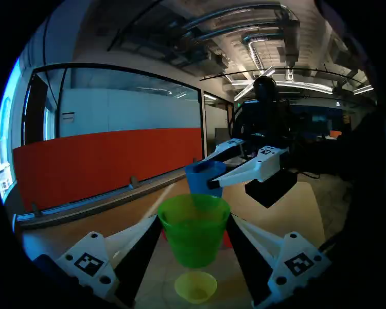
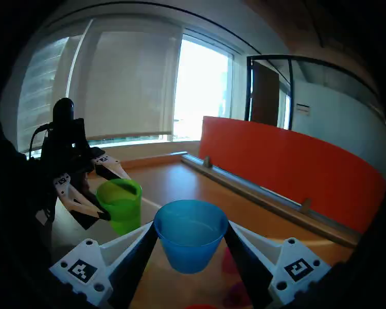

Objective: Pour water

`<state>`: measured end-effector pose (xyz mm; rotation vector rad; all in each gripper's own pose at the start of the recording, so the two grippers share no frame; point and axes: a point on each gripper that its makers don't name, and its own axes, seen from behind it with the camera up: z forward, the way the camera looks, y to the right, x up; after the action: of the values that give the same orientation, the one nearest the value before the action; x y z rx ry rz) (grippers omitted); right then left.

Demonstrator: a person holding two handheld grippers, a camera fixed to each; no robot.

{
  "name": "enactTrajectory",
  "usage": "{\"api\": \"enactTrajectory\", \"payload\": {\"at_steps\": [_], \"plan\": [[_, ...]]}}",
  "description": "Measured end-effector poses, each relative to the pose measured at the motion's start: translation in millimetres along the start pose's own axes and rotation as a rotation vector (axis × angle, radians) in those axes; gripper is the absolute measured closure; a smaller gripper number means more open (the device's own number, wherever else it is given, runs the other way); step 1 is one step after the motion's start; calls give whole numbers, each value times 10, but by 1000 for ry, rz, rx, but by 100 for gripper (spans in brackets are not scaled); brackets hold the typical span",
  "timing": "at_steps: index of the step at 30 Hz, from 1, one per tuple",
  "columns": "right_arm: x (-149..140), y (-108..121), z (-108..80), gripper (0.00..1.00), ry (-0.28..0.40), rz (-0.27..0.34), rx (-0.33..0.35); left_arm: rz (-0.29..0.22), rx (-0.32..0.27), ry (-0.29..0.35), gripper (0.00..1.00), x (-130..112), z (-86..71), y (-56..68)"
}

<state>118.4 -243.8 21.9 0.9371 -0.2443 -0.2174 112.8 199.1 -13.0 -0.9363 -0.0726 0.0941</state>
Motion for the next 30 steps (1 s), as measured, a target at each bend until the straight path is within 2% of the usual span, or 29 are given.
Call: {"api": "enactTrajectory", "payload": {"at_steps": [15, 30], "plan": [[-328, -146, -49, 9, -61, -14, 35, -13, 24, -37, 14, -257, -176, 55], [-599, -319, -67, 9, -116, -28, 65, -33, -4, -58, 14, -447, -249, 255]]}}
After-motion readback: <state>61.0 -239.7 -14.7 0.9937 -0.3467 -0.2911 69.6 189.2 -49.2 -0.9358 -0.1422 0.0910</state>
